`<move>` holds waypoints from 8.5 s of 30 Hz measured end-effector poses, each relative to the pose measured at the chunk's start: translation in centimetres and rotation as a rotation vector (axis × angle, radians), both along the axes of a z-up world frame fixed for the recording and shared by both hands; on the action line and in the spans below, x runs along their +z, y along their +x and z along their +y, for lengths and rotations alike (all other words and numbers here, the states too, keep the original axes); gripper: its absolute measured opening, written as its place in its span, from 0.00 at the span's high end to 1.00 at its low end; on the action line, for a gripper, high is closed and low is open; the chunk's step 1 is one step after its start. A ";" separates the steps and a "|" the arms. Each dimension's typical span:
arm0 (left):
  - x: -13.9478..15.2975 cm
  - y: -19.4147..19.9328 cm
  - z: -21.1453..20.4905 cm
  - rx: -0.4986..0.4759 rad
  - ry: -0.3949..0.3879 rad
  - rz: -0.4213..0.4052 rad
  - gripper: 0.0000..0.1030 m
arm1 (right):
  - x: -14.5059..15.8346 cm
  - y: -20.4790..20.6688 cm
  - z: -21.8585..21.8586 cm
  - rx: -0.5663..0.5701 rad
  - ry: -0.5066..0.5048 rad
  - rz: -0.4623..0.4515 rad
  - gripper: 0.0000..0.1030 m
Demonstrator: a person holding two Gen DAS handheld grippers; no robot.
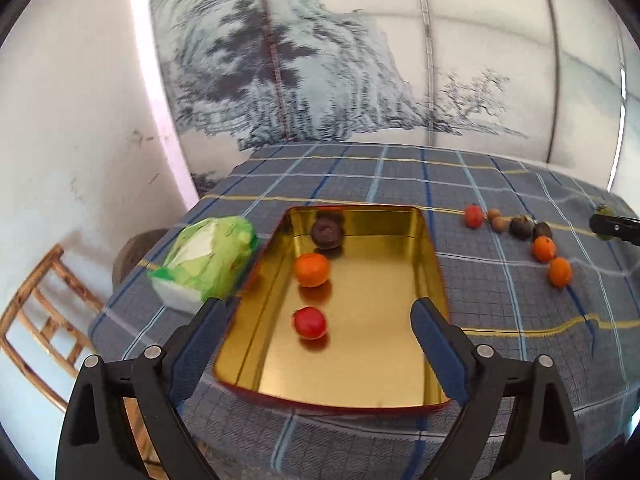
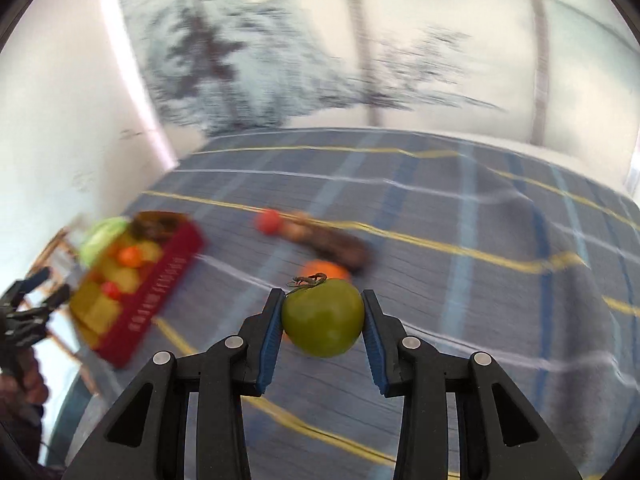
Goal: Organize fruits
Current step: 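Carry the green fruit into the tin and open the right tool, then move both tools back toward the remaining fruits on the cloth, then grasp the red tomato with the left tool while the right tool grasps a dark brown fruit, then carry the tomato into the gold tin and open the left tool while the right tool holds the brown fruit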
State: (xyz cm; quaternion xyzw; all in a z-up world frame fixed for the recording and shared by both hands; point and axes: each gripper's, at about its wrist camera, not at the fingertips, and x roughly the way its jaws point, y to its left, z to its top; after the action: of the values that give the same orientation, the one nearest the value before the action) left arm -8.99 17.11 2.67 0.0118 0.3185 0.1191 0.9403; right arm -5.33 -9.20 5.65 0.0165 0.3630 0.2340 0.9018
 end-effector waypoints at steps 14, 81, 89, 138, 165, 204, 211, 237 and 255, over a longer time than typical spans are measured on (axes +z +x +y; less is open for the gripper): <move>-1.7 -2.1 1.7 0.062 -0.082 0.042 0.07 | -0.8 4.0 20.8 0.356 -0.037 0.084 0.62; -2.8 -0.3 -6.0 -0.148 0.105 0.117 0.01 | -5.8 3.1 -5.2 -0.263 -0.076 -0.001 0.22; -3.2 0.6 -8.5 -0.204 0.162 0.145 0.01 | -7.7 4.2 -9.3 -0.389 -0.069 0.050 0.19; -3.6 11.9 -17.2 -0.634 0.311 0.260 0.01 | -10.1 6.7 -8.6 -0.433 -0.247 0.180 0.00; -8.0 29.9 -15.0 -0.495 0.082 0.531 0.59 | -10.2 6.6 -8.6 -0.433 -0.246 0.179 0.00; -2.9 9.8 -16.2 -0.448 -0.106 0.277 0.71 | -8.1 13.1 -1.7 -0.108 0.051 0.245 0.52; -3.0 9.7 -16.0 -0.443 -0.108 0.278 0.71 | -8.9 14.5 0.3 -0.076 -0.043 0.247 0.67; -0.4 6.6 -13.0 -0.369 -0.102 0.198 0.71 | -9.3 8.9 -8.5 -0.288 -0.140 0.112 0.69; -3.8 -3.6 -12.1 -0.628 0.020 0.149 0.39 | -9.5 8.7 -9.1 -0.306 -0.142 0.115 0.69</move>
State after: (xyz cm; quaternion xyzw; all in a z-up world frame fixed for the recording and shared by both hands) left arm -12.60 5.02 -1.10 0.1275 0.3661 -0.1751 0.9050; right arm 3.39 -18.33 -3.84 0.0211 0.4228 0.0664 0.9035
